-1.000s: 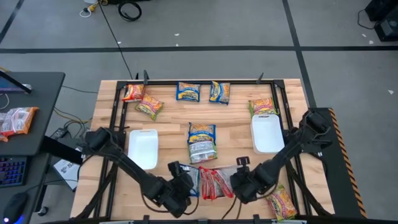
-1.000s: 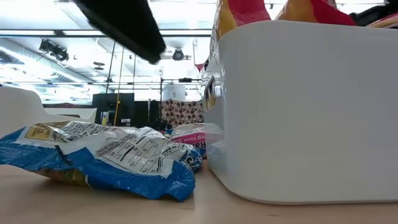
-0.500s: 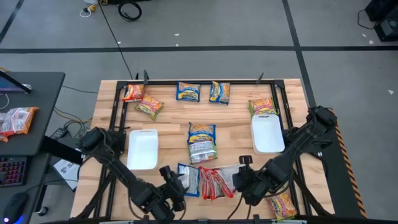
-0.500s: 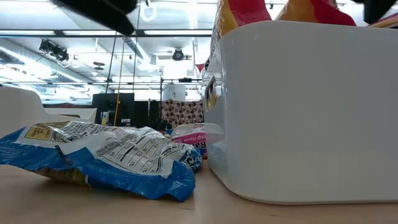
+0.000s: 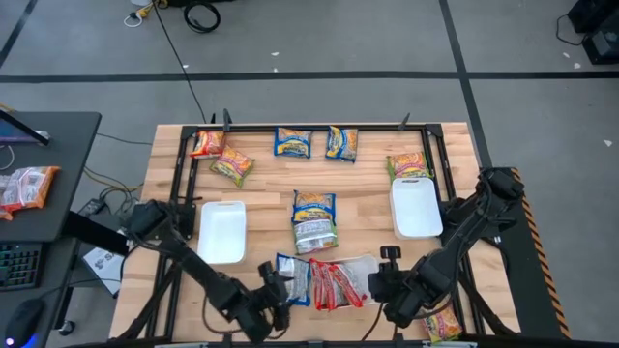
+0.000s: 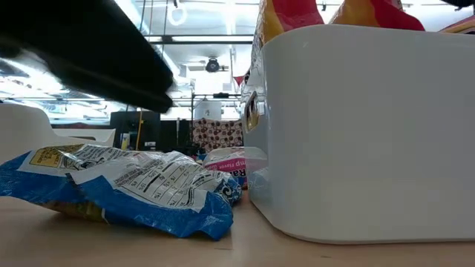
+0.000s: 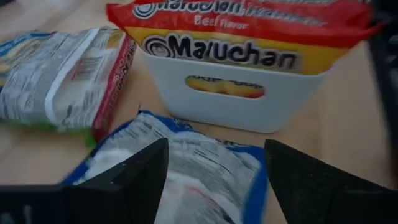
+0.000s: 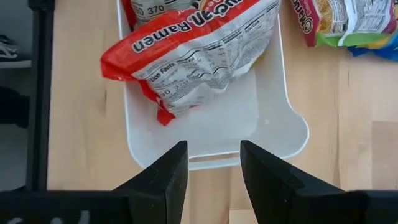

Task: Sort Maruchan noodles
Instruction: Put the bottom red noodle pack into the bottom white bin

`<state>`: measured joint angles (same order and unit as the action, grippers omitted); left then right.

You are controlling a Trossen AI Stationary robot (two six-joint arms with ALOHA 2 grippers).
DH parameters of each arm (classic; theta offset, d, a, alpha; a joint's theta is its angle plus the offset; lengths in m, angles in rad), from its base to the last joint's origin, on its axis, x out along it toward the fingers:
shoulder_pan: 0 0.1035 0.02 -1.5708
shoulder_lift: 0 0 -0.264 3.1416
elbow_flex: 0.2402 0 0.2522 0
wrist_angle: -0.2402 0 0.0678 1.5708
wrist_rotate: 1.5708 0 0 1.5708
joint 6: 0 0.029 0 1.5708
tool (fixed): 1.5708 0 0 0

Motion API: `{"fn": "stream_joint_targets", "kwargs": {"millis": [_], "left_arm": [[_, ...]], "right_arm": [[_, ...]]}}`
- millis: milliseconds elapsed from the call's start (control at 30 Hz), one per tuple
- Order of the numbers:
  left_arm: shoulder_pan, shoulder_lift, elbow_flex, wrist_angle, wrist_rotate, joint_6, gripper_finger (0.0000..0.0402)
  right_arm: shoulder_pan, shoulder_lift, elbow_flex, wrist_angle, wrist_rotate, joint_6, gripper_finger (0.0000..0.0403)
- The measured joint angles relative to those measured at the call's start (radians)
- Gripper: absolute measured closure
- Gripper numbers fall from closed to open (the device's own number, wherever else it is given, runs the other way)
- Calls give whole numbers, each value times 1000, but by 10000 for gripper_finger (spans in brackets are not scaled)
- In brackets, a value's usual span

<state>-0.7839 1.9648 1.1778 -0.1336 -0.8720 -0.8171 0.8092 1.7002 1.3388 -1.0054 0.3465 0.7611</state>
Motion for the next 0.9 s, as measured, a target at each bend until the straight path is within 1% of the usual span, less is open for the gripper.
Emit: {"fn": "stream_joint_targets", "kwargs": {"millis": [133, 267, 333, 400, 533, 633, 700, 900], "left_arm": [[52, 33, 0, 104, 59, 121, 145], [83, 54, 0, 171, 96, 202, 146], [90, 64, 3, 209, 115, 209, 146], [94, 65, 0, 207, 120, 224, 146], [107, 66, 0, 225, 161, 230, 146], [116, 66, 1, 244, 180, 253, 146], [122, 66, 0, 245, 195, 254, 146], [130, 66, -1, 286, 188, 334, 146]], "right_arm": [[-22, 11, 0, 29, 0, -24, 250], [-46, 52, 0, 44, -19, -65, 250], [-59, 87, 0, 43, -55, -92, 250], [-74, 128, 0, 53, -97, -121, 250], [-103, 173, 0, 175, -153, -168, 250], [-123, 177, 0, 291, -162, -194, 250], [-140, 174, 0, 326, -160, -196, 250], [-186, 165, 0, 335, -141, -167, 249]]}}
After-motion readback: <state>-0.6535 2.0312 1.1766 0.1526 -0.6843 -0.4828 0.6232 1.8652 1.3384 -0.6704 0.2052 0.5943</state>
